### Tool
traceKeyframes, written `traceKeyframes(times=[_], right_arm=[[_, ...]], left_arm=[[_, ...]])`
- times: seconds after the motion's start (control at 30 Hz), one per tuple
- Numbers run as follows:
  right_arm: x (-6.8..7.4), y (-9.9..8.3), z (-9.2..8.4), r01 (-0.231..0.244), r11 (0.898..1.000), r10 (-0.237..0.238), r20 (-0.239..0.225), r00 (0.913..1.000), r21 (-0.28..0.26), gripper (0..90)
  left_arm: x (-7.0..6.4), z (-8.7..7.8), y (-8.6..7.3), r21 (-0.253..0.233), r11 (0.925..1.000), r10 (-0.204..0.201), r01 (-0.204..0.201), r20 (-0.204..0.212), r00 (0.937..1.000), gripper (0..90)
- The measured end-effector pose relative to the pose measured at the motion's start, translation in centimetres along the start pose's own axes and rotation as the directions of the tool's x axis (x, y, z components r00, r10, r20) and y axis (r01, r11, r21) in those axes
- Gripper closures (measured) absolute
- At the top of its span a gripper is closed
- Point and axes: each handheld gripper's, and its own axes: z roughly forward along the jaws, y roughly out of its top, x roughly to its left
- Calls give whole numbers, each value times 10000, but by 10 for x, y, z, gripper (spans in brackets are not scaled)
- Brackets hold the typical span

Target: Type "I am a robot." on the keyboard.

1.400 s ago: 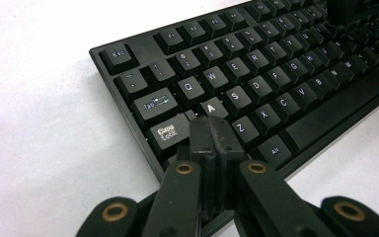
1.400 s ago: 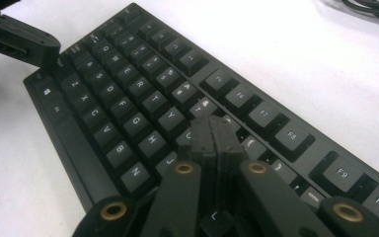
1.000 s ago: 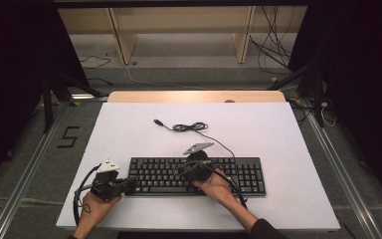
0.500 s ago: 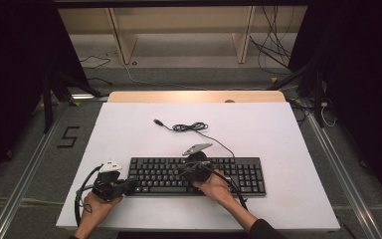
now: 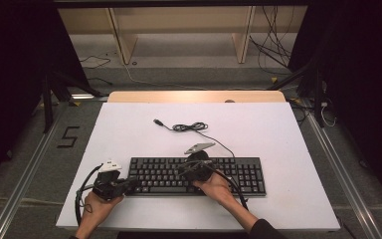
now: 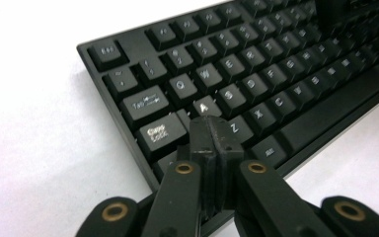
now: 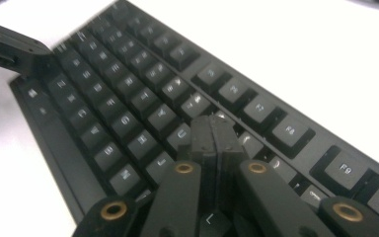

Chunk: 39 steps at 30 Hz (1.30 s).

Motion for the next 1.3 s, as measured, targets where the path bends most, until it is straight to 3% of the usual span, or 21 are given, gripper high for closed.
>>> traceKeyframes(times=[0.17,0.2,0.23,0.27,0.3,0.33,0.37,0.43,0.47,0.5,0.53,0.63,0.67,0.73,0.9,0.93,0.97,1.0,1.03,1.23,1.3], right_arm=[[0,1,-6,-87,9994,82,-139,9999,-342,864],[0,1,-6,-87,9994,82,-139,9999,-342,864],[0,1,-6,-87,9994,82,-139,9999,-342,864],[1,2,-12,-116,9976,91,-364,9993,-679,864],[1,2,-12,-116,9976,91,-364,9993,-679,775],[1,2,-12,-116,9976,91,-364,9993,-679,775],[3,2,-17,-88,9963,39,-573,9983,-855,636],[4,2,-20,11,9951,-76,-654,9978,-991,593],[4,2,-20,11,9951,-76,-654,9978,-991,593],[4,2,-20,11,9951,-76,-654,9978,-991,593],[6,1,-24,42,9930,-129,-729,9973,-1181,523],[7,1,-28,113,9914,-207,-708,9973,-1300,478],[7,1,-28,113,9914,-207,-708,9973,-1300,478],[6,-1,-33,106,9883,-205,-637,9978,-1519,424],[6,-1,-33,106,9883,-205,-637,9978,-1519,424],[6,-1,-33,106,9883,-205,-637,9978,-1519,424],[6,-1,-33,106,9883,-205,-637,9978,-1519,424],[3,-13,-63,-55,9677,-150,-795,9967,-2519,424],[3,-13,-63,-55,9677,-150,-795,9967,-2519,318],[3,-13,-63,-55,9677,-150,-795,9967,-2519,318],[3,-15,-66,-66,9655,-145,-792,9968,-2604,313]], left_arm=[[-1,-2,1,-246,9997,-16,19,111,9999,851],[-2,-6,2,-635,9980,-53,68,233,9997,851],[-2,-6,2,-635,9980,-53,68,233,9997,783],[-2,-6,2,-635,9980,-53,68,233,9997,783],[-3,-8,3,-917,9957,-123,161,422,9990,783],[-3,-8,3,-917,9957,-123,161,422,9990,716],[-3,-10,4,-1069,9940,-162,225,594,9981,716],[-3,-10,4,-1069,9940,-162,225,594,9981,671],[-4,-11,4,-1284,9914,-159,269,860,9962,671],[-4,-11,4,-1284,9914,-159,269,860,9962,610],[-6,-11,5,-1353,9905,-99,236,1011,9948,610],[-9,-11,6,-1496,9886,14,170,1223,9925,577],[-9,-11,6,-1496,9886,14,170,1223,9925,514],[-9,-11,6,-1496,9886,14,170,1223,9925,514],[-9,-11,6,-1496,9886,14,170,1223,9925,514],[-23,-8,7,-1609,9864,649,-345,1878,9801,514],[-23,-8,7,-1609,9864,649,-345,1878,9801,555],[-23,-8,7,-1609,9864,649,-345,1878,9801,555],[-23,-8,7,-1609,9864,649,-345,1878,9801,555],[-24,-8,7,-1572,9868,699,-396,1923,9788,555],[-25,-7,7,-1511,9872,798,-504,1948,9776,596]])
